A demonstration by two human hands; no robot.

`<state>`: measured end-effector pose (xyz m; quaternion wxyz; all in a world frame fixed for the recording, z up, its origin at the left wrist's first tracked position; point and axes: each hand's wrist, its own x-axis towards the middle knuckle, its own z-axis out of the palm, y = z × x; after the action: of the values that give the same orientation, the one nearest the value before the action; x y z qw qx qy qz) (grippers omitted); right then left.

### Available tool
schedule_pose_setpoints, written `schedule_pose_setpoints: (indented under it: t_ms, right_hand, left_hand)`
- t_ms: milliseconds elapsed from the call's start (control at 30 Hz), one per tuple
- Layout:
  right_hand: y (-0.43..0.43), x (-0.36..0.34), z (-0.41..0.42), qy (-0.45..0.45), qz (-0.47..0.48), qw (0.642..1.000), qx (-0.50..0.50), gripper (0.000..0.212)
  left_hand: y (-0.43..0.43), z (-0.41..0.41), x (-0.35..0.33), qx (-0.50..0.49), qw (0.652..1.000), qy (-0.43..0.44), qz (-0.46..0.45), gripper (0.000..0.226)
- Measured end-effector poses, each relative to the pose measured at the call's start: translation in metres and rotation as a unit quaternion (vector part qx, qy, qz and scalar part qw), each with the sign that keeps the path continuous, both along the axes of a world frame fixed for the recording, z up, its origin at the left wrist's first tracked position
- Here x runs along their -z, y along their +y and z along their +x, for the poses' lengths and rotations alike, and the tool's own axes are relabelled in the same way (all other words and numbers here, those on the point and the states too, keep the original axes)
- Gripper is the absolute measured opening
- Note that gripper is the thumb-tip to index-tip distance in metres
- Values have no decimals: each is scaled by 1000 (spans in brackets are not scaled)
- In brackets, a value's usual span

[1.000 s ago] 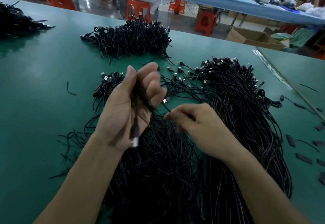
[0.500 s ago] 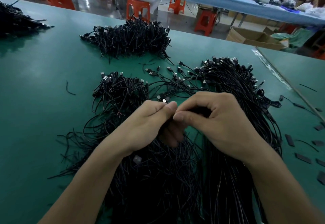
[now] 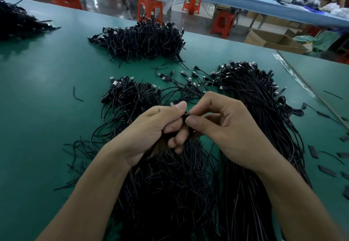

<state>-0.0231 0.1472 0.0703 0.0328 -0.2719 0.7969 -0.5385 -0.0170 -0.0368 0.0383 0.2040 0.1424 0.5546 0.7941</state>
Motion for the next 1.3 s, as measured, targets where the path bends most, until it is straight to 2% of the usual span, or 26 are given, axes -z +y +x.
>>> schedule_pose_setpoints:
  t_ms: [100,167,200,267,333,400,500,633,700,767,833,900,1033,1167,1300]
  right_hand:
    - [-1,0,0,89,47,994,41,10]
    - [-5,0,2,120,58,989,58,9]
    - [-7,0,3,130,57,988,60,8]
    - [-15,1,5,150,48,985,64,5]
    - [-21,3,6,176,39,981,76,3]
    - [-25,4,5,182,19,979,90,4]
    - [-25,4,2,160,-23,983,89,5]
    - [-18,9,-6,131,6,986,104,7]
    - [-7,13,-10,66,48,991,107,14]
    - [5,19,-12,-11,153,982,105,27]
    - [11,26,-11,-47,294,951,87,27]
    - [7,32,-6,-55,365,927,60,27]
    - [-10,43,6,-59,403,912,40,36]
    - [-19,44,10,-70,423,903,27,23]
    - [-20,44,10,-89,417,905,13,16]
  left_hand:
    - [4,-3,3,-85,991,40,-91,58]
    - [6,-4,4,-115,986,43,-112,57]
    - [6,-4,4,-130,986,29,-103,53]
    - [7,-3,1,-134,990,-29,-42,33]
    - [8,0,-3,-77,993,-79,33,40]
    - [10,3,-4,-26,995,-90,32,59]
    - [10,1,-2,-35,995,-95,-22,77]
    - [10,-2,3,-126,984,-18,-127,71]
    - [11,-4,7,-182,970,32,-155,65]
    - [9,-7,9,-242,951,68,-181,60]
    - [5,-9,11,-292,933,89,-189,58]
    - [2,-11,13,-319,925,98,-183,58]
    - [2,-12,17,-339,915,112,-187,65]
    - [6,-10,16,-345,910,146,-178,67]
    - [5,-12,13,-330,923,120,-155,68]
